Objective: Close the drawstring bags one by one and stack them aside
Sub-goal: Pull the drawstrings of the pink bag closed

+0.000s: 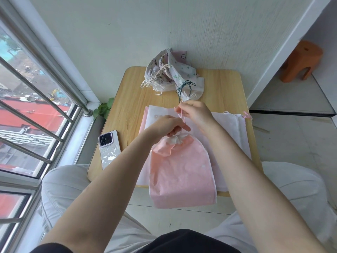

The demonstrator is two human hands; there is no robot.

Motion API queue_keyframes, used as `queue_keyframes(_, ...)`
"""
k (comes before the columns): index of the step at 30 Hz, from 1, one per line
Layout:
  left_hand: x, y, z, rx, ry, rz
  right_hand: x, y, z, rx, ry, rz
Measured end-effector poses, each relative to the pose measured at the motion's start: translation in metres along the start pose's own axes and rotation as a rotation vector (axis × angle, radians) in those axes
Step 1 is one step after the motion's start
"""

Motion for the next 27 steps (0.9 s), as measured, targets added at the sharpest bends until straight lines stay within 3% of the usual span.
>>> queue_keyframes(5, 0.0, -0.002, -0.003, -0.052, -0.06, 0.003, 0.009, -0.004, 0.007, 0.257, 0.074, -0.006)
queue_keyframes(11, -0.013, 0.018, 0.01, 0.054, -0.022, -0.131, 0.012, 0.015, -0.005, 0.599, -0.021, 0.066)
queue_keyframes(19, -0.014, 0.021, 0.016, 0.22, 0.056, -0.179, 0.03, 0.011, 0.004, 0.439, -0.093, 0.23)
queue_keyframes(27, -0.011, 0.02, 0.019, 0.267, 0.082, -0.064, 0.029, 0.001, -0.006, 0.458, -0.097, 0.168)
Point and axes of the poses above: each hand's wrist, its own x-axis away from the middle knuckle, its own y-axis out of the back of the hand, z = x × y, the point moved 6 cm from there along -x, towards the middle knuckle, and after that the axes turned 7 degrees about -z, right-handed, at the moved point
